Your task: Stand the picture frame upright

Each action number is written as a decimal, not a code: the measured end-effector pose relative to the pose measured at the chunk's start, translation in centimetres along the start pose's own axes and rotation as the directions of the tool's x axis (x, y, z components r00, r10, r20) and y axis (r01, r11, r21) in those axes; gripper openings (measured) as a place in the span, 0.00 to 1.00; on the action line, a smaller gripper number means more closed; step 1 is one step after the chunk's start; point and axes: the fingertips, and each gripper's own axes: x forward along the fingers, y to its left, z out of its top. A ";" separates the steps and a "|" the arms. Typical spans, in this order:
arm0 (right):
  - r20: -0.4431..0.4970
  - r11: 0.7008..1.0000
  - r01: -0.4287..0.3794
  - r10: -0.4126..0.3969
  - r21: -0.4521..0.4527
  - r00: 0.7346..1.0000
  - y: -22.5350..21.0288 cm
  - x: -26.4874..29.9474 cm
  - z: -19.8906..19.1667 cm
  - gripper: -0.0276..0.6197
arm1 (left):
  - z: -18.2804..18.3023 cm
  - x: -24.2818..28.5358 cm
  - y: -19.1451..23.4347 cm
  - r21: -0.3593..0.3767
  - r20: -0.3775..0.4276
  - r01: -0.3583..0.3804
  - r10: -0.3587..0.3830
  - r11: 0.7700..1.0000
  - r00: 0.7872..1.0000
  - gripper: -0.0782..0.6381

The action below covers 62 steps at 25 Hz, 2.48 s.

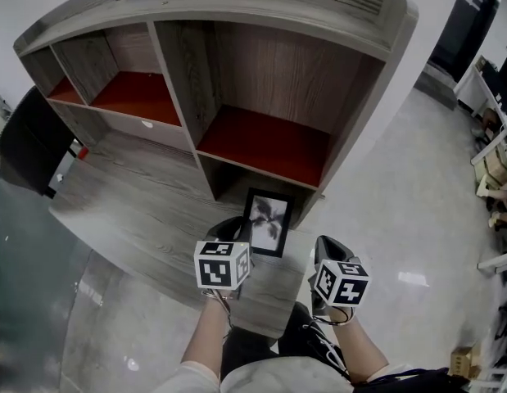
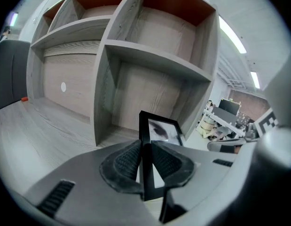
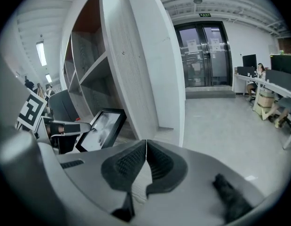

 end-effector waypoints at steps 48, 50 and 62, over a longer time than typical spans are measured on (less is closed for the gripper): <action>-0.034 0.997 0.079 -0.080 -0.023 0.996 -5.9 4.0 -3.4 0.09 | 5.5 12.9 -0.5 0.116 0.283 0.002 -0.035 0.993 0.958 0.21; -0.034 0.996 0.083 -0.084 -0.019 0.996 -6.1 4.0 -3.4 0.09 | 5.4 13.3 -0.5 0.126 0.280 -0.012 -0.024 0.992 0.960 0.21; -0.044 0.995 0.098 -0.098 0.011 0.994 -7.8 4.5 -4.2 0.09 | 4.8 14.4 1.5 0.132 0.255 -0.076 0.040 0.988 0.966 0.20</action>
